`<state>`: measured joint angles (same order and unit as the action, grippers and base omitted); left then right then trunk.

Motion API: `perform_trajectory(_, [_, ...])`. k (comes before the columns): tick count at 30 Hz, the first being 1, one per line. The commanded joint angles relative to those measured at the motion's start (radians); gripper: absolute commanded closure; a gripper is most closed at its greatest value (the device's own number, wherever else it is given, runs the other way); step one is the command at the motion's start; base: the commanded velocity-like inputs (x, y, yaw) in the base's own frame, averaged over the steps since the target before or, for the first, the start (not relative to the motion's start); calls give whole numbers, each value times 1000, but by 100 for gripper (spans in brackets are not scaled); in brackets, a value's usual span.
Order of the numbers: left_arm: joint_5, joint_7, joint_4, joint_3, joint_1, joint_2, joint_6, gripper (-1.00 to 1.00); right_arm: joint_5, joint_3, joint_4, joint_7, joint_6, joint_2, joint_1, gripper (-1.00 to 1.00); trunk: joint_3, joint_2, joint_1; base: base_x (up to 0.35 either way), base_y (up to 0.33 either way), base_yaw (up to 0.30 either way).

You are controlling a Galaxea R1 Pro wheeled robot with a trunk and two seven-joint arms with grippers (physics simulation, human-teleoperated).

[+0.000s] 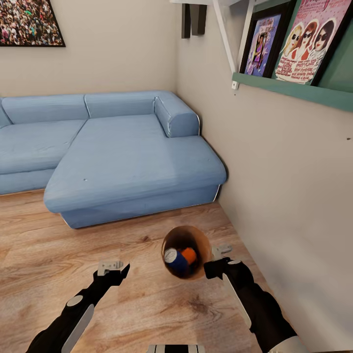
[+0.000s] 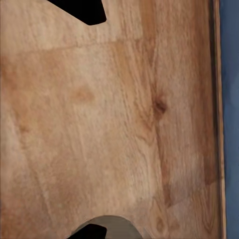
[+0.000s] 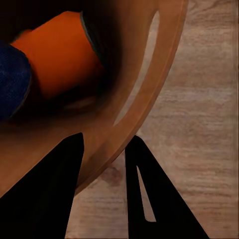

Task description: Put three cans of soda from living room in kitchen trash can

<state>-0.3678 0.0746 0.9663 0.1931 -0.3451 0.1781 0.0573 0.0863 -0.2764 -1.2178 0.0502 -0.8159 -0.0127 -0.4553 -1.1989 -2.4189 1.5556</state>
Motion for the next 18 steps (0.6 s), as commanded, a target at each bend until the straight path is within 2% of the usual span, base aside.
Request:
perform_trajectory(1, [0,0,-1,0,0,0,-1,-100,5,14,-2,-5,-44,-1,0,100,0,0,0,0,0,0])
perform_trajectory(6, [0,-1,-3,0,0,-1,-12,-100,6,36,-8,-9,-151,-4,-15,100,0,0,0,0,0,0])
perform_trajectory(9, [0,-1,-3,0,0,-1,-14,-100,7,47,-8,-10,-164,-6,-23,100,0,0,0,0,0,0])
perform_trajectory(13, [0,-1,-4,0,0,-1,-15,-100,8,94,-5,-19,-172,-7,-30,100,0,0,0,0,0,0])
perform_trajectory(14, [0,-1,-4,0,0,-2,-16,-100,8,107,-1,-36,-185,-6,-38,100,0,0,0,0,0,0])
perform_trajectory(18, [0,-1,-4,0,0,-2,-16,-100,7,119,3,-81,-231,-3,-46,100,0,0,0,0,0,0])
